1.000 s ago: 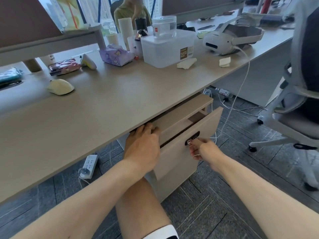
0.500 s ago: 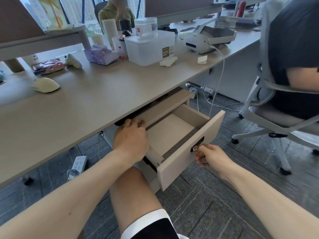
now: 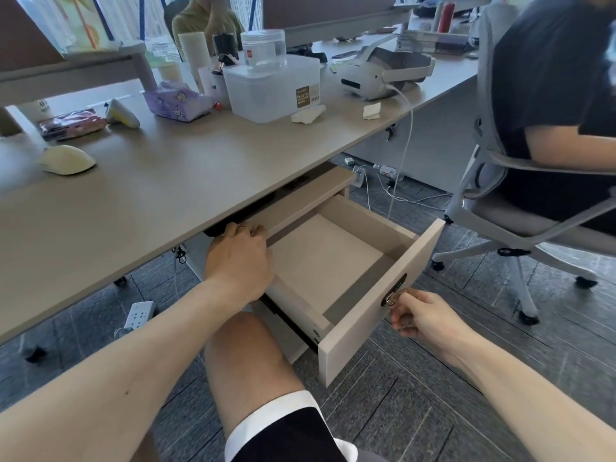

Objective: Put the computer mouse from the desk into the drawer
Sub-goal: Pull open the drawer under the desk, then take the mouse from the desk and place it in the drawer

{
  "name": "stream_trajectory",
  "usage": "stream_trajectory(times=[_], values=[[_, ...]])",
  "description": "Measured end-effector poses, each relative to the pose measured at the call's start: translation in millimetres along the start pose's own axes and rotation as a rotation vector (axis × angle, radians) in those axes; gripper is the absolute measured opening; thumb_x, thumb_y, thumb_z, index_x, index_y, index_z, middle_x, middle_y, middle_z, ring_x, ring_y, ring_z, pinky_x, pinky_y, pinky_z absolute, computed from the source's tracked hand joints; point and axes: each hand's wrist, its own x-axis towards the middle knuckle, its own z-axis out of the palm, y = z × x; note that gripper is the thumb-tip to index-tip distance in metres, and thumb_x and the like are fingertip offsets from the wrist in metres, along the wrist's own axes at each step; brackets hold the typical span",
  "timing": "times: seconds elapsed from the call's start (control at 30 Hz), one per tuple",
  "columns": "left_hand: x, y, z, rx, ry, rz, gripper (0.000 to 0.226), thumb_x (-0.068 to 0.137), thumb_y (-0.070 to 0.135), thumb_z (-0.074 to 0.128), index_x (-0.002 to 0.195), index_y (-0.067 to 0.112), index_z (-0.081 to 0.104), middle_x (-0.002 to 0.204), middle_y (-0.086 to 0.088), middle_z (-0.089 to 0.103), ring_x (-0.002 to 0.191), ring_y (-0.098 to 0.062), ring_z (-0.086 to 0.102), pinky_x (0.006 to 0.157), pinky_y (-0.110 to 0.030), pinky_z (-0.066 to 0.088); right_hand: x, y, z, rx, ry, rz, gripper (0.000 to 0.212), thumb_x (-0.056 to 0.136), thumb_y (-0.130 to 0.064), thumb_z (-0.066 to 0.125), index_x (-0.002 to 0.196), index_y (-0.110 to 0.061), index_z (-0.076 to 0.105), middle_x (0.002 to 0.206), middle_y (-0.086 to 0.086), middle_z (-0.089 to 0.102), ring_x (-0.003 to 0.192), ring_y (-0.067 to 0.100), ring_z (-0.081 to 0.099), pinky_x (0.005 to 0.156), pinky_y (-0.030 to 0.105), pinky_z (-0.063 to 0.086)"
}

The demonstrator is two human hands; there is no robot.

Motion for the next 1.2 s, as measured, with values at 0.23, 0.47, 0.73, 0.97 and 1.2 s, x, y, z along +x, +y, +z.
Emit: stream_trajectory(times=[0.23, 0.47, 0.73, 0.97, 1.2], values=[[-0.4, 0.5, -2.7, -0.002, -0.013, 0.004, 0.045, 0.097, 0.033, 0.044, 0.135, 0.010, 0.053, 0.133, -0.014, 0.061, 0.119, -0.033, 0.049, 0.084, -0.043, 0.047, -3.1, 1.7, -1.8, -0.005, 0.021, 0.013, 0.020, 0.098, -0.010, 0.048, 0.089, -0.006, 0.065, 0.059, 0.005, 0.064, 0.056, 0.021, 0.058, 0.057, 0.031, 0.046], [-1.3, 1.0, -5.9, -0.001, -0.040, 0.008, 0.052, 0.098, 0.041, 0.042, 0.140, 0.011, 0.047, 0.140, -0.014, 0.054, 0.125, -0.032, 0.045, 0.086, -0.042, 0.045, -4.6, -1.0, -2.7, -0.074, 0.013, 0.049, 0.023, 0.099, -0.018, 0.049, 0.097, -0.003, 0.067, 0.066, 0.005, 0.068, 0.062, 0.022, 0.062, 0.064, 0.033, 0.049], [-11.6, 10.4, -16.3, -0.157, -0.025, 0.161, 0.068, 0.095, 0.052, 0.046, 0.149, 0.013, 0.036, 0.152, -0.009, 0.041, 0.137, -0.028, 0.038, 0.105, -0.042, 0.038, -25.8, -56.3, -5.1, -0.702, 0.329, -0.394, 0.043, 0.091, -0.054, 0.057, 0.116, -0.019, 0.052, 0.115, -0.001, 0.057, 0.103, 0.016, 0.056, 0.085, 0.035, 0.047], [-3.0, -23.9, -70.2, -0.348, 0.161, 0.163, 0.063, 0.092, 0.055, 0.052, 0.144, 0.020, 0.046, 0.147, -0.003, 0.048, 0.135, -0.026, 0.042, 0.106, -0.044, 0.042, -20.0, -142.8, 58.7, -1.048, 0.058, -0.738, 0.064, 0.089, -0.063, 0.051, 0.140, -0.023, 0.047, 0.139, -0.001, 0.052, 0.132, 0.018, 0.046, 0.110, 0.043, 0.041], [-0.6, -168.3, -78.3, -0.432, 0.140, -0.179, 0.070, 0.090, 0.053, 0.059, 0.145, 0.012, 0.047, 0.152, -0.015, 0.042, 0.141, -0.033, 0.035, 0.114, -0.037, 0.024, -11.3, -203.8, 178.1, -1.173, -0.176, -0.918, 0.071, 0.089, -0.065, 0.053, 0.146, -0.025, 0.045, 0.150, 0.003, 0.046, 0.141, 0.023, 0.039, 0.114, 0.038, 0.031]])
